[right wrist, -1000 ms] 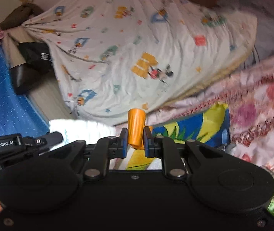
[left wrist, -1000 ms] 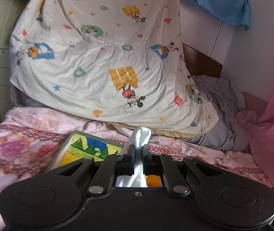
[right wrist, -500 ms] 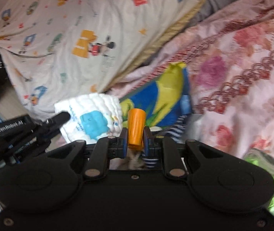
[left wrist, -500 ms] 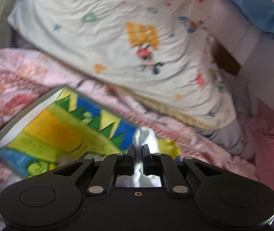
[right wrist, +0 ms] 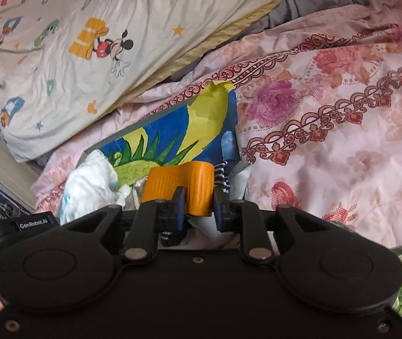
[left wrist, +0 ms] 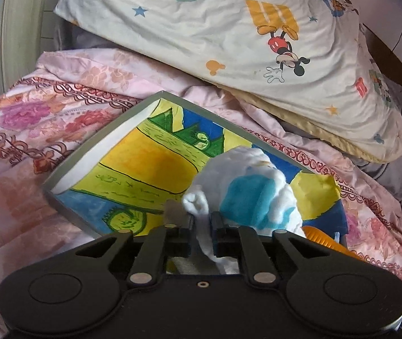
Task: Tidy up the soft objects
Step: 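Open the left tool to drop the blue-print white cloth in the tray while the right tool releases the cup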
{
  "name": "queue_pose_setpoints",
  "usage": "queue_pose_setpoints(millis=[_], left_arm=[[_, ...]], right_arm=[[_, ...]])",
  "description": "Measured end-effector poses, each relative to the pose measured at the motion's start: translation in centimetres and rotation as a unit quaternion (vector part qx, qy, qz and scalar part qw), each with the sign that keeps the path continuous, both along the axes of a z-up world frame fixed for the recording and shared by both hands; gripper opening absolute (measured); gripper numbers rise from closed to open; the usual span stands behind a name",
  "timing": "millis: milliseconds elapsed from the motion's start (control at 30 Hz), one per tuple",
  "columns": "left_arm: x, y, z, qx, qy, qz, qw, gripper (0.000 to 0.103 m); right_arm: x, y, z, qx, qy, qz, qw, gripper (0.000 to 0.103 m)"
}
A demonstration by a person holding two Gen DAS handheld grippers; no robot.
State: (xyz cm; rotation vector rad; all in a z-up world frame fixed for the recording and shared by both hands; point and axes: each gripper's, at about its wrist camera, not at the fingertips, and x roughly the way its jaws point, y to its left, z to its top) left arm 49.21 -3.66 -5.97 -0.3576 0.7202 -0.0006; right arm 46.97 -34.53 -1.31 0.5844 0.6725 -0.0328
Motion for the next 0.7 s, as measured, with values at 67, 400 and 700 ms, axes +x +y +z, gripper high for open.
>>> queue_pose_setpoints(millis=[67,400,700], left_arm=[[-0.4,0.0,0.3,0.007,-0.001,0.001,1.0000,0.020],[-3.0,0.1,1.7,0.014,-0.001,0.010,0.9999,0.048],[-8.0,0.1,6.0,0.032,-0.069,0.002,0.9971,0.072]], right_arm=[[-0.2,0.1,0.2,-0.002,-0.003,0.000,1.000,0.022],[-1.4,0.5,2.4,-0.024,-0.021,0.009,0.999,0.032],[-3.5,1.1,6.3,-0.045,-0.054,0.026,0.997,0.058]])
